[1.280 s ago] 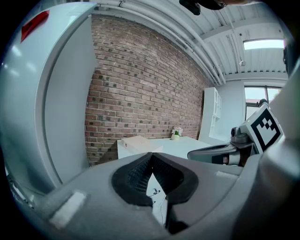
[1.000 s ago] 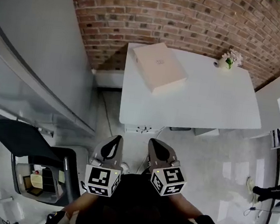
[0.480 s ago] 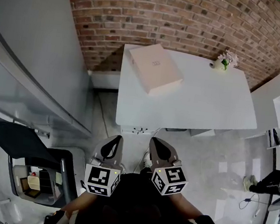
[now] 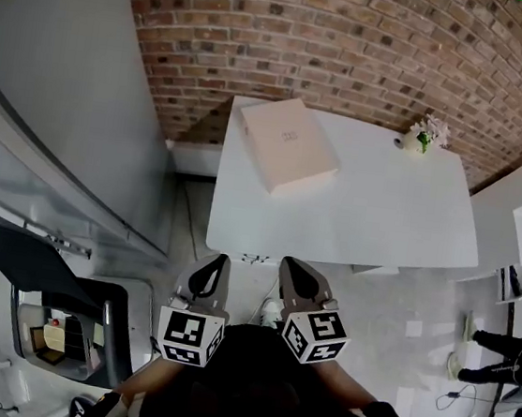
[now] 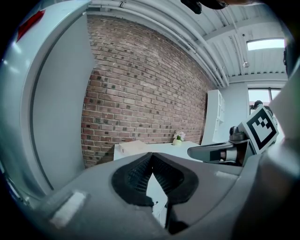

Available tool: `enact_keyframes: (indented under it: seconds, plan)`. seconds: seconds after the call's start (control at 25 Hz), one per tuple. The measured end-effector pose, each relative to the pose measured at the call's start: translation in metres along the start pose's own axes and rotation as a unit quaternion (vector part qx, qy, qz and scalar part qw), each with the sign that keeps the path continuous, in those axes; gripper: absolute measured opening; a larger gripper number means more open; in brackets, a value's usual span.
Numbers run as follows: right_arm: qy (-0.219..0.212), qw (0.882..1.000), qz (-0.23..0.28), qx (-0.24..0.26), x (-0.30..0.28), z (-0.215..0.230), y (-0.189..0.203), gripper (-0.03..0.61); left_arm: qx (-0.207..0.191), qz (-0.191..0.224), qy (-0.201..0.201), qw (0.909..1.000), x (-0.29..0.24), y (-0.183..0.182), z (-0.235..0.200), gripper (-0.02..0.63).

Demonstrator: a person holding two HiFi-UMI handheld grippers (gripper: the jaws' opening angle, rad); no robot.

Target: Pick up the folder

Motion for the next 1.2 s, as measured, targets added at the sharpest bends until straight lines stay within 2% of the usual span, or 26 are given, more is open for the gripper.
enact_keyframes:
  seconds: [0.52, 0.84, 1.2]
  plan:
    - [-0.050, 0.999, 0.000, 0.010, -0.006, 0.082, -0.016, 0.002, 0.003, -0.008, -0.044, 0.9990, -0.062, -0.015, 0.053, -0.001]
    - [-0.086, 0.996, -0.010, -0.001, 0.000, 0.121, -0.014, 0.002, -0.001, -0.028, -0.061, 0.9978, -0.086, -0.017, 0.094, -0.002]
    - [-0.090, 0.995, -0.022, -0.022, -0.012, 0.142, -0.006, 0.002, -0.003, -0.051, -0.066, 0.9965, -0.108, -0.012, 0.098, -0.002]
Point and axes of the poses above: the fingertips, and each gripper's own axes: x backward along the fingers, z to its right, y out of its underside, the point moved 9 cm from there along x, backward along the fingers, and after that the axes turned 1 degree about -y, right-handed, at the moved point
